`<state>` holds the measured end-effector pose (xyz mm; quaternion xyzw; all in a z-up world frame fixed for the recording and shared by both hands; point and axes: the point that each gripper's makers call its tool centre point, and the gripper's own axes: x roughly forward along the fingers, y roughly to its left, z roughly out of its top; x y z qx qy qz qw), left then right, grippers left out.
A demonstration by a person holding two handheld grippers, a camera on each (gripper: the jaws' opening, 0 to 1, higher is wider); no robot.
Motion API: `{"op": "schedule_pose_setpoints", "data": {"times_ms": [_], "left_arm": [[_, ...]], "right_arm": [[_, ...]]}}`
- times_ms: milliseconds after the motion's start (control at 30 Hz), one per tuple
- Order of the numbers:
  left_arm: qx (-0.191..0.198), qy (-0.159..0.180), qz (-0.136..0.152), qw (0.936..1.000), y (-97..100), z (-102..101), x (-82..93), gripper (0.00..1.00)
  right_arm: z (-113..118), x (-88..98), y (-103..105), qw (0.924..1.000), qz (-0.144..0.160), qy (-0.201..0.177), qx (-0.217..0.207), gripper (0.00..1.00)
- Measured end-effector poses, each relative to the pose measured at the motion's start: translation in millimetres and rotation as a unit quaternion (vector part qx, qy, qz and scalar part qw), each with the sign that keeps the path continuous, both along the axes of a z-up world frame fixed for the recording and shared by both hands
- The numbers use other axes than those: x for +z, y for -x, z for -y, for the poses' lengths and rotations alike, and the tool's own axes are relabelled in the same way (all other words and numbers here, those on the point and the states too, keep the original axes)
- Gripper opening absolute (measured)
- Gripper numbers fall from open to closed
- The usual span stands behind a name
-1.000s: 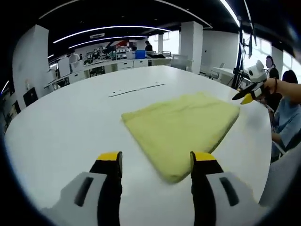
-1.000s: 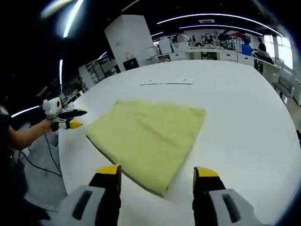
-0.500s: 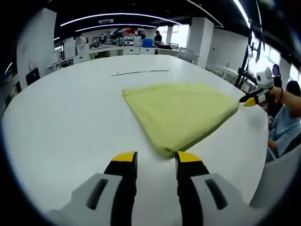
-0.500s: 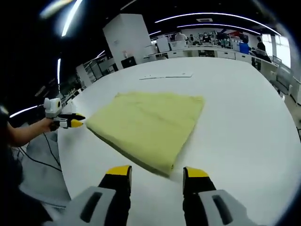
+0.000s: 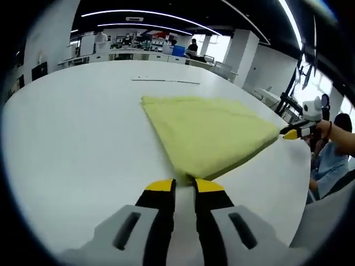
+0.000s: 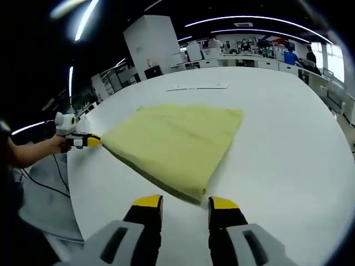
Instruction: Fold the garment on the visible template until the final outline fits inside the template.
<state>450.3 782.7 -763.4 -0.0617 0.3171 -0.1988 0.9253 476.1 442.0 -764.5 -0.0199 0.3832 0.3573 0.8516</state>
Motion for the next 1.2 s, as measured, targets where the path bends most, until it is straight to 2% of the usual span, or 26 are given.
{"op": "schedule_pose_setpoints", "data": {"times_ms": [167, 267, 433, 633, 767, 867, 1067, 1200], "left_arm": [[-0.003, -0.002, -0.002, 1.0000, -2.1, -0.6, -2.3, 0.05], [-0.005, -0.009, -0.008, 0.9999, -3.0, -1.9, -4.8, 0.00], [-0.011, -0.021, 0.001, 0.9997, -4.6, -8.9, -1.8, 0.00], [-0.032, -0.038, 0.014, 0.9987, 0.3, -8.7, 3.1, 0.00], [-0.049, -0.035, 0.022, 0.9979, 0.5, -4.7, 7.4, 0.09], [-0.065, -0.040, 0.020, 0.9969, 0.8, -2.3, 7.2, 0.12], [-0.085, -0.029, 0.016, 0.9958, -6.1, 2.6, 1.8, 0.09], [-0.093, -0.026, 0.013, 0.9953, -5.5, 5.8, 0.4, 0.04]], "right_arm": [[-0.7, -1.3, -0.2, 1.0000, 0.003, 0.002, 0.005, 0.21], [-1.0, -1.4, -0.4, 1.0000, 0.003, 0.001, 0.004, 0.17], [0.8, 0.6, -2.3, 1.0000, 0.004, 0.002, -0.002, 0.14], [0.8, 3.8, 0.1, 1.0000, 0.007, 0.001, 0.002, 0.14], [1.4, 3.1, 2.1, 1.0000, 0.004, 0.004, 0.006, 0.15], [0.9, 3.3, 3.0, 1.0000, 0.003, 0.003, 0.007, 0.15], [0.3, 3.7, 1.9, 0.9999, 0.006, 0.004, 0.012, 0.14], [2.4, 3.8, 1.2, 0.9999, 0.006, 0.006, 0.011, 0.14]]}}
